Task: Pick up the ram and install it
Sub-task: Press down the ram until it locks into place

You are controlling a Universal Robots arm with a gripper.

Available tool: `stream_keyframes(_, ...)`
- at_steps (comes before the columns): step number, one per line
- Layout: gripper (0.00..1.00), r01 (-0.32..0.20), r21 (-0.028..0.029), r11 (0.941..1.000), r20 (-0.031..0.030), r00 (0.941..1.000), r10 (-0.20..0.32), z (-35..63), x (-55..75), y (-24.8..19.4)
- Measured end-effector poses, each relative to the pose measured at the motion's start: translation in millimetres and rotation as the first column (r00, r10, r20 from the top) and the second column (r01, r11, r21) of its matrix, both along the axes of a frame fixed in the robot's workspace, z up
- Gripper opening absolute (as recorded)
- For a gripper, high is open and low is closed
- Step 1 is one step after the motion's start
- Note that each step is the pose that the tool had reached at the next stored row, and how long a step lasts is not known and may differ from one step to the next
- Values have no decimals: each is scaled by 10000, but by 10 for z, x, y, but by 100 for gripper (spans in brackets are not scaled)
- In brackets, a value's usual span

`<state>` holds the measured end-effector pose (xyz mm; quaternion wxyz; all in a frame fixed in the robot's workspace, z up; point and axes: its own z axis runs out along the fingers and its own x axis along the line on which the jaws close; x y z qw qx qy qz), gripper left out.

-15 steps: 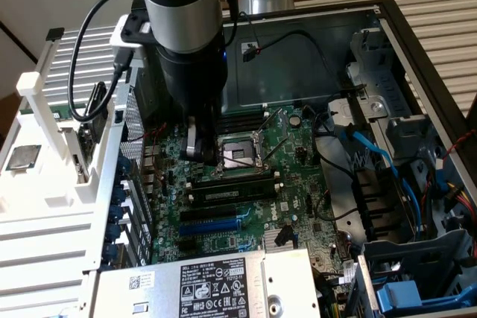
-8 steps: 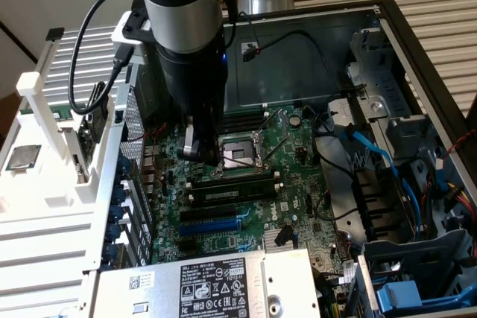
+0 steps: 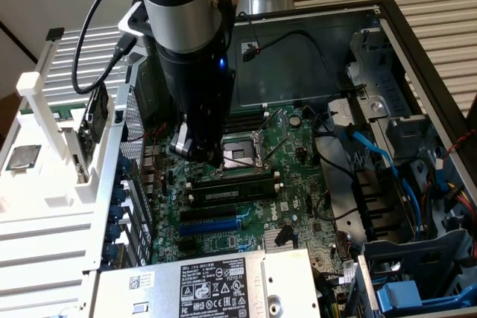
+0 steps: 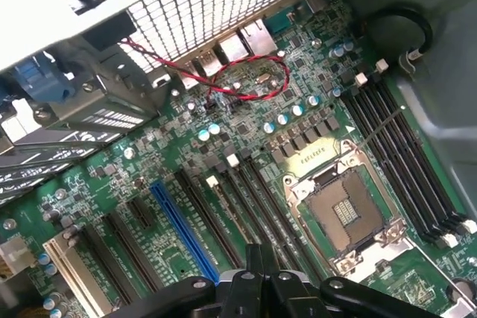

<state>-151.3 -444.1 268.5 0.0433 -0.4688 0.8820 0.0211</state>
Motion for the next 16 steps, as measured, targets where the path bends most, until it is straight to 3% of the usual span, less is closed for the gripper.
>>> stream_keyframes(4,11,616,1,9981,0,9981,-616,0,0,0)
stream_keyframes(8,11,1227,0,9924,0,9924,-1227,0,0,0)
stream_keyframes(16,11,2579,1,9662,0,9662,-2579,0,0,0)
